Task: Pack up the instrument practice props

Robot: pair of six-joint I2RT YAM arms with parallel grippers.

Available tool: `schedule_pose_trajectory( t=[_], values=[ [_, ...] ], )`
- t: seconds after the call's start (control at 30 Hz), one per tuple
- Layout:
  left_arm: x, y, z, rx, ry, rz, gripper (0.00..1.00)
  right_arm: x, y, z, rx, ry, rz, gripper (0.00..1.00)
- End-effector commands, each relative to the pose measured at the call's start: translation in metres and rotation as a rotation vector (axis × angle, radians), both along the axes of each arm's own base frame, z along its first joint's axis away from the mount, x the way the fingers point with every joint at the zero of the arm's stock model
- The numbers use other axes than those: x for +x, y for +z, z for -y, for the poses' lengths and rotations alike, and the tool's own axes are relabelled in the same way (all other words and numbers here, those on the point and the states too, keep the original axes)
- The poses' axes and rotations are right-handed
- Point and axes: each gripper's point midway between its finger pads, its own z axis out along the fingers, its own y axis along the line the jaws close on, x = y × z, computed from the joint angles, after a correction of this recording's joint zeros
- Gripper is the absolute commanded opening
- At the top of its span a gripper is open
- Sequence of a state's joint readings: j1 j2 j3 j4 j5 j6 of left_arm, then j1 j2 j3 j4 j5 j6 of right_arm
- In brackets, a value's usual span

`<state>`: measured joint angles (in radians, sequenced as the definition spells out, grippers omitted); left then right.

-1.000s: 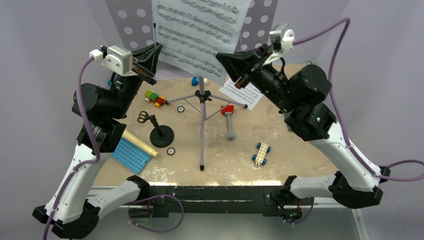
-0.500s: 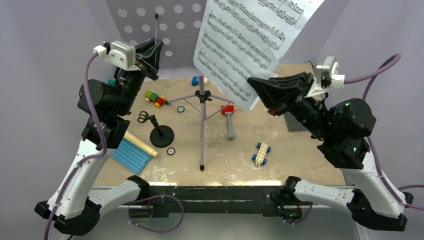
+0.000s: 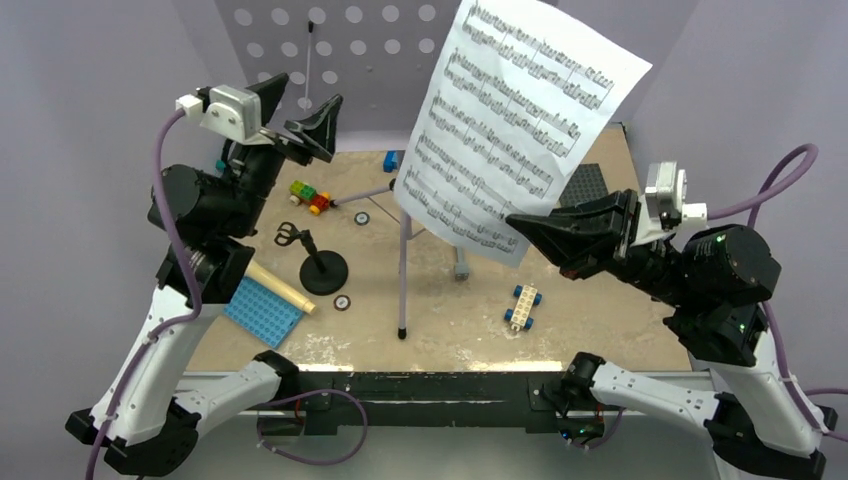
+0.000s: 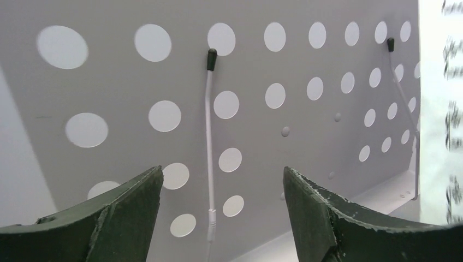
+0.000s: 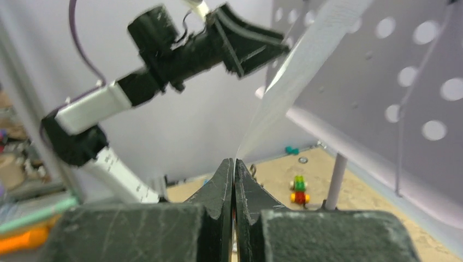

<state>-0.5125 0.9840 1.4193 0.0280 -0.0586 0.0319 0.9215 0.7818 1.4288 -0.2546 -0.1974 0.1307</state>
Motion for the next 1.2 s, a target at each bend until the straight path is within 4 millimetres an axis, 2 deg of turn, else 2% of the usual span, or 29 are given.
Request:
schedule_pose_trajectory(
  t=[0.0, 0.13, 0.3, 0.43, 0.53, 0.63, 0.8, 0.87, 0.97, 1.07, 1.17],
  values=[
    [-0.035, 0.023, -0.017, -0.111, -0.035, 0.044, 0.89, -0.026, -0.05, -0.013, -0.171, 0.158, 0.016, 0.0],
    [-0.055, 0.027, -0.026, -0.161, -0.062, 0.051, 1.0, -0.033, -0.113, -0.022, -0.31, 0.24, -0.063, 0.0],
    [-0.078, 0.023, -0.039, -0.24, -0.083, 0.043, 1.0, -0.027, -0.186, -0.026, -0.398, 0.23, -0.201, 0.0],
    [-0.094, 0.007, -0.05, -0.306, -0.095, 0.023, 1.0, -0.008, -0.237, -0.017, -0.459, 0.098, -0.348, 0.0],
    [-0.102, -0.008, -0.056, -0.347, -0.103, 0.005, 1.0, 0.017, -0.274, -0.005, -0.499, -0.077, -0.496, 0.0],
    [-0.106, -0.026, -0.057, -0.361, -0.115, -0.032, 1.0, 0.036, -0.297, 0.005, -0.491, -0.212, -0.603, 0.0],
    [-0.105, -0.054, -0.051, -0.377, -0.141, -0.131, 1.0, 0.069, -0.311, 0.025, -0.388, -0.362, -0.727, 0.0],
    [-0.106, -0.06, -0.048, -0.382, -0.158, -0.148, 1.0, 0.082, -0.308, 0.037, -0.316, -0.405, -0.757, 0.0],
    [-0.107, -0.066, -0.046, -0.395, -0.176, -0.168, 1.0, 0.092, -0.29, 0.044, -0.202, -0.377, -0.777, 0.0],
    [-0.109, -0.07, -0.042, -0.402, -0.204, -0.185, 1.0, 0.103, -0.258, 0.054, -0.094, -0.355, -0.763, 0.0],
    [-0.109, -0.074, -0.037, -0.419, -0.232, -0.209, 1.0, 0.125, -0.234, 0.069, 0.01, -0.363, -0.786, 0.0]
  ],
)
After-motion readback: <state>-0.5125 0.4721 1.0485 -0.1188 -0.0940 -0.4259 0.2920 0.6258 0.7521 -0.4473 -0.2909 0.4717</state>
